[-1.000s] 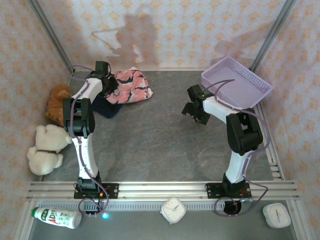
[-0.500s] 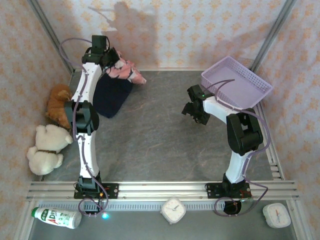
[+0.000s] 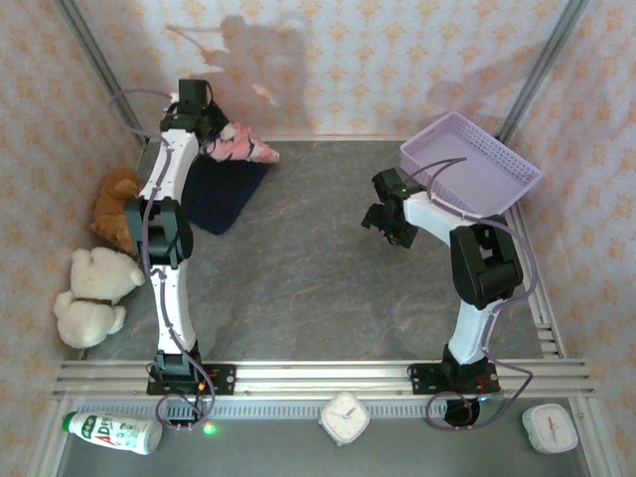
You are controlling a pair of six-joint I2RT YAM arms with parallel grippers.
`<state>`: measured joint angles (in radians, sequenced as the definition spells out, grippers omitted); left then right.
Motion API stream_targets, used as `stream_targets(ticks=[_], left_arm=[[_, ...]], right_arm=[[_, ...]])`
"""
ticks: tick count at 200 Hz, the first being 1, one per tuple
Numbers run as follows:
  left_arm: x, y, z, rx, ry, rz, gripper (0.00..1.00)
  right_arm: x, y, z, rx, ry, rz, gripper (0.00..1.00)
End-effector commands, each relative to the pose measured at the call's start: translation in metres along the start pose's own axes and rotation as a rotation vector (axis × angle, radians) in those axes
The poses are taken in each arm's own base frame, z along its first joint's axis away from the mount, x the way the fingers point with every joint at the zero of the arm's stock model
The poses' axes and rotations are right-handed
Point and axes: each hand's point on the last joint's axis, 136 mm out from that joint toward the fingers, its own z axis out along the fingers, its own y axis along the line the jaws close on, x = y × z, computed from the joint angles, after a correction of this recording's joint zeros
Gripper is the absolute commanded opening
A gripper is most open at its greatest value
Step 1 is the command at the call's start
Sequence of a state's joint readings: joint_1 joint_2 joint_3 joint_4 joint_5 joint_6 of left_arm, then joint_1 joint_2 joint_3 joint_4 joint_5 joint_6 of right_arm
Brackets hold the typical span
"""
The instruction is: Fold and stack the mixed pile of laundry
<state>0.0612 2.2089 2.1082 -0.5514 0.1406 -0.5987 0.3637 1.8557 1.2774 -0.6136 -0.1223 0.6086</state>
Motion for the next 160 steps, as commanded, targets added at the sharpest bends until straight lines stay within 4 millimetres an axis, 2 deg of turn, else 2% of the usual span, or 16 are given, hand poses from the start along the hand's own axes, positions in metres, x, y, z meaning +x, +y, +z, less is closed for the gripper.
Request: stream_targets(ticks=[1, 18, 24, 29, 32, 36, 44, 48, 65, 77, 93, 109, 121, 132, 140, 160], left_arm=[[0.006, 0.023, -0.028, -0.011, -0.029, -0.031, 0.00], [0.043, 0.056, -0.037, -0.054, 0.027, -0.069, 0.00], [0.048, 0.065, -0.049, -0.072, 0.013, -0.060, 0.10], [0.052, 0.074, -0.056, -0.097, 0.007, -0.053, 0.31], [0.056, 0.081, -0.060, -0.120, 0.009, -0.050, 0.51], [0.061, 0.091, -0.065, -0.153, 0.013, -0.049, 0.68], [0.070, 0.110, -0.074, -0.222, 0.023, -0.045, 0.97], [0.074, 0.118, -0.077, -0.247, 0.037, -0.037, 1.00], [0.095, 0.149, -0.087, -0.345, 0.131, -0.024, 1.00], [0.103, 0.158, -0.095, -0.377, 0.164, -0.006, 1.00], [0.101, 0.155, -0.106, -0.350, 0.142, 0.000, 1.00], [0.088, 0.135, -0.110, -0.249, 0.095, -0.010, 0.93], [0.079, 0.112, -0.105, -0.140, 0.072, -0.021, 0.76], [0.072, 0.091, -0.095, -0.046, 0.067, -0.039, 0.46], [0.069, 0.080, -0.085, 0.004, 0.073, -0.054, 0.32], [0.073, 0.072, -0.055, 0.035, 0.099, -0.058, 0.01]], right_arm=[[-0.004, -0.005, -0.008, 0.014, -0.027, 0.015, 0.90], [-0.003, -0.003, -0.007, 0.009, -0.022, 0.016, 0.90], [-0.003, -0.002, -0.006, 0.006, -0.018, 0.015, 0.90], [-0.003, -0.001, -0.006, 0.005, -0.015, 0.014, 0.90], [-0.003, -0.001, -0.005, 0.003, -0.014, 0.014, 0.90], [-0.002, 0.000, -0.005, 0.001, -0.011, 0.013, 0.90], [-0.003, 0.000, -0.004, -0.001, -0.009, 0.015, 0.90], [-0.002, 0.002, -0.004, -0.004, -0.008, 0.013, 0.90], [-0.003, 0.004, -0.003, -0.010, -0.004, 0.012, 0.90], [-0.004, 0.005, -0.003, -0.014, -0.006, 0.013, 0.90], [-0.005, 0.006, -0.005, -0.020, -0.009, 0.012, 0.90], [-0.005, 0.007, -0.006, -0.026, -0.011, 0.013, 0.90], [-0.005, 0.008, -0.007, -0.027, -0.011, 0.012, 0.90], [-0.005, 0.007, -0.009, -0.023, -0.014, 0.011, 0.90], [-0.006, 0.006, -0.010, -0.021, -0.017, 0.008, 0.90], [-0.009, 0.004, -0.016, -0.014, -0.035, 0.003, 0.90]])
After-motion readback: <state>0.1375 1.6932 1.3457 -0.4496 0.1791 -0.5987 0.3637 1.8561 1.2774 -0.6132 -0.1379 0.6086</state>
